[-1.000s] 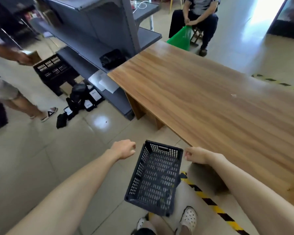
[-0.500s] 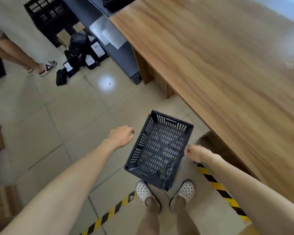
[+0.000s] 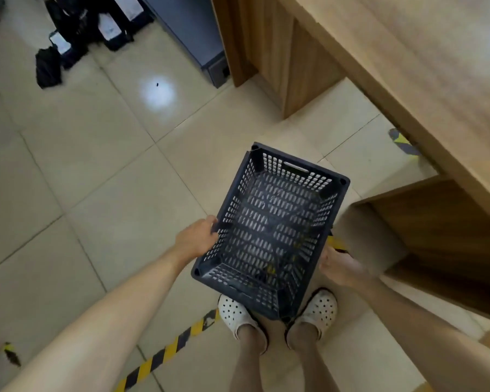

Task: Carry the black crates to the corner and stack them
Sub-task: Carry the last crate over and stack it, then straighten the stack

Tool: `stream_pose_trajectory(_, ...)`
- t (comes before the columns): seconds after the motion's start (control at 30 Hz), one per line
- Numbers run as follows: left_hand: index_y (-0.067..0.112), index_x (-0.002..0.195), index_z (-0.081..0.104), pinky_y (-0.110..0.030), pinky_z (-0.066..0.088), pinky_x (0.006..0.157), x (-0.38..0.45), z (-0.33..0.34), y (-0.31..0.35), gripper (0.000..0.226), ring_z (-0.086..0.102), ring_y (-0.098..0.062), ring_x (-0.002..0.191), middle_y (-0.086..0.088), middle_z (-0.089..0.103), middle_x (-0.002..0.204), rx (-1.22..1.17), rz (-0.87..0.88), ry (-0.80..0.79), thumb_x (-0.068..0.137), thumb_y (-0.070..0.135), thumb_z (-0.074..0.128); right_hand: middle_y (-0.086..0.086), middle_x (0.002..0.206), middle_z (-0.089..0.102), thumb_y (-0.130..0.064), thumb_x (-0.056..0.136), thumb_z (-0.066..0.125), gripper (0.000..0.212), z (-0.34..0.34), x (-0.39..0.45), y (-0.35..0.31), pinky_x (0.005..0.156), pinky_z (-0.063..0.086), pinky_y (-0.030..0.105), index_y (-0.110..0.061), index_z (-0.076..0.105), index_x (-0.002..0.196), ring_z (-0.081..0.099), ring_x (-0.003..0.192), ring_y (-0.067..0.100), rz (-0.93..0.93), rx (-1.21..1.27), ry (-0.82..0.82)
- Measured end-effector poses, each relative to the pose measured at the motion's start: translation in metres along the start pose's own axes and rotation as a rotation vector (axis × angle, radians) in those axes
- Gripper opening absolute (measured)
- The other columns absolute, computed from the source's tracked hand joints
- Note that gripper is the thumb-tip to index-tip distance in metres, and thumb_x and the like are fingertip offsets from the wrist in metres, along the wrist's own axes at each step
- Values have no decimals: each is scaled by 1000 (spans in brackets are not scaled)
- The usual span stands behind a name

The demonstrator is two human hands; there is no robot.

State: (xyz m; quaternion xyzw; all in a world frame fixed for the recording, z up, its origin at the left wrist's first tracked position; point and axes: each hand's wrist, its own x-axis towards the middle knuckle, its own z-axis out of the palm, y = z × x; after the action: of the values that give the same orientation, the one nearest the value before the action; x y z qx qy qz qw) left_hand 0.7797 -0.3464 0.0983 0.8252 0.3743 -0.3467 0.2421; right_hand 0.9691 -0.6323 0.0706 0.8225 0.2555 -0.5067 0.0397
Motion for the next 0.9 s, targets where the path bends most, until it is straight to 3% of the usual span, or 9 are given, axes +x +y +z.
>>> stream_pose_trajectory(0.13,20,142,34,-45,47,97,49,18,-17,50,53,-28,122,-11,50,139,-15,-46,-25,95,31,47,8,106,57,-31,93,41,32,19,42,12,75,46,32,-13,47,119,60,100,27,47,116,-22)
stream_pose_trajectory(0.27,13,146,28,-47,45,100,89,34,-18,58,50,-32,125,-14,41,145,-53,-68,-41,95,30,50,14,129,52,-30,98,47,48,21,77,16,82,45,33,-3,33,135,53,105,30,233,297,-15)
stream_pose_trajectory(0.43,13,152,15,-49,37,110,126,64,-13,77,41,-35,134,-17,30,154,-287,-139,-109,91,30,59,21,140,47,-23,100,47,54,32,113,13,95,44,36,1,26,144,49,125,37,330,462,37)
stream_pose_trajectory(0.5,15,155,7,-46,31,113,131,73,-9,87,35,-36,139,-18,24,156,-429,-186,-89,91,29,63,20,139,48,-17,100,47,49,35,117,11,91,43,33,1,30,141,49,126,35,381,533,50)
stream_pose_trajectory(0.57,14,153,17,-43,33,109,134,74,-8,85,38,-34,136,-17,29,152,-577,-232,-56,86,28,68,16,126,52,-12,97,49,44,38,122,15,83,40,29,0,34,137,50,123,34,419,645,55)
stream_pose_trajectory(0.67,9,128,44,-35,41,91,132,64,-11,58,53,-26,114,-10,52,132,-726,-255,-99,82,29,73,11,117,58,-18,90,57,45,40,127,22,84,46,35,1,43,129,57,108,33,446,742,38)
stream_pose_trajectory(0.77,10,113,47,-34,40,84,113,59,-16,40,52,-22,103,-4,52,111,-715,-237,-97,86,27,70,14,111,57,-17,90,59,33,36,117,21,78,44,37,-2,41,114,56,99,31,440,743,47)
stream_pose_trajectory(0.9,7,123,45,-33,38,79,77,47,-33,47,50,-21,100,-7,54,119,-619,-246,-115,89,32,65,13,108,56,-15,94,57,26,15,85,0,79,49,37,-7,42,114,57,99,29,436,718,26)
